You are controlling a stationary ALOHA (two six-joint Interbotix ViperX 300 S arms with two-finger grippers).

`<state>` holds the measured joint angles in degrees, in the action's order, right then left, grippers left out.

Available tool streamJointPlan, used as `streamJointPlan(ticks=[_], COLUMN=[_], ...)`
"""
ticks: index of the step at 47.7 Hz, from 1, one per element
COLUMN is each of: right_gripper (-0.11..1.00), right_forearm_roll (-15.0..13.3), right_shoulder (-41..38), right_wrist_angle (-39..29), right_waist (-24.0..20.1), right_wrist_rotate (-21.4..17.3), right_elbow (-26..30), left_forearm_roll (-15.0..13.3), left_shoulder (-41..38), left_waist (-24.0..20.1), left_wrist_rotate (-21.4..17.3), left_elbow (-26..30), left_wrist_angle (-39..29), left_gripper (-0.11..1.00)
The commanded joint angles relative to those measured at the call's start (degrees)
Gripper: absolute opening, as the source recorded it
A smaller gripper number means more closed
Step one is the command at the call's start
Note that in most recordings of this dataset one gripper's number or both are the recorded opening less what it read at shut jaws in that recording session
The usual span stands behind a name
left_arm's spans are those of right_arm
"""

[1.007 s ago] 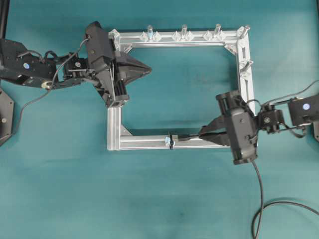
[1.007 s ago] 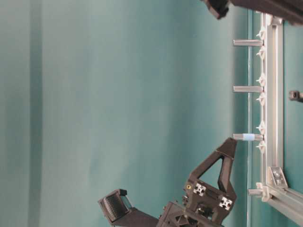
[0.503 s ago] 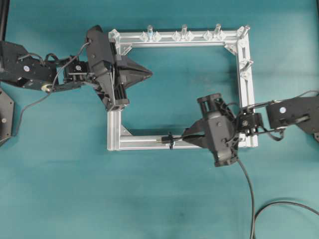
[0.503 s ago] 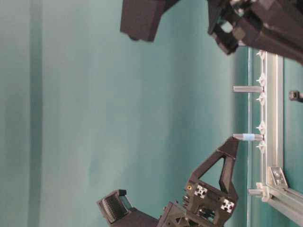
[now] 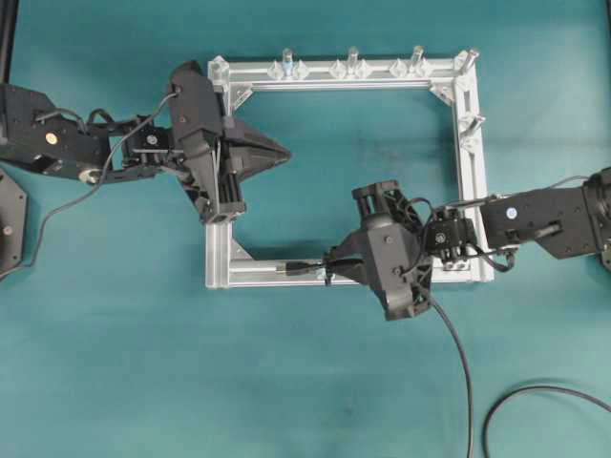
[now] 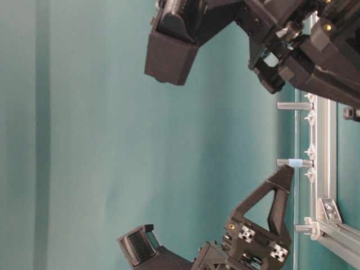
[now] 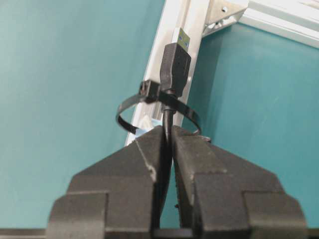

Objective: Insert the wire through the string loop located in the center.
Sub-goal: 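Push the USB plug leftward through the black zip-tie loop with the right gripper, then move the left gripper to the plug emerging from the loop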

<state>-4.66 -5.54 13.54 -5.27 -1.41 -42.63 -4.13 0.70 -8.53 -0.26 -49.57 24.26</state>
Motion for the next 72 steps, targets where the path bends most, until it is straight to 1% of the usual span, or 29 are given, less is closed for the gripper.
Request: streamJointPlan(ticks=[1,12,23,35,45,49,63,72], right_gripper=[0.07,0.07,0.07,0.07,0.07,0.07,0.07,0.07], right_forearm_roll=[0.09,-0.09,-0.26,-0.35,-0.44,-0.53,-0.62,-0.62], right_shoulder=[0.79,0.79,0.79,0.79,0.79,0.79,0.79,0.79], right_wrist_angle=[0.26,0.26,0.26,0.53,0.53,0.53,0.53,0.53], right_waist=[0.18,0.26,0.18,0.26,0.26,0.26,0.26,0.26], right_wrist_rotate=[0.00,0.00,0.09,0.09,0.09,0.09,0.09,0.18], right_elbow=[1.14,0.97,0.70,0.62,0.70,0.62,0.62,0.70], left_forearm_roll=[0.18,0.18,0.18,0.18,0.18,0.18,0.18,0.18], left_shoulder=[1.32,1.32,1.32,1.32,1.23,1.23,0.79,0.62], left_waist=[0.70,2.55,5.98,12.22,16.08,16.70,16.44,16.44], left_wrist_rotate=[0.44,0.26,0.09,0.35,0.44,0.26,0.35,0.26], left_elbow=[0.97,1.58,2.37,2.55,2.90,3.16,3.25,4.22], left_wrist_angle=[-0.44,-0.53,-1.58,-3.16,-3.96,-3.96,-5.45,-8.88], left_gripper=[0.00,0.00,0.00,0.00,0.00,0.00,0.00,0.00])
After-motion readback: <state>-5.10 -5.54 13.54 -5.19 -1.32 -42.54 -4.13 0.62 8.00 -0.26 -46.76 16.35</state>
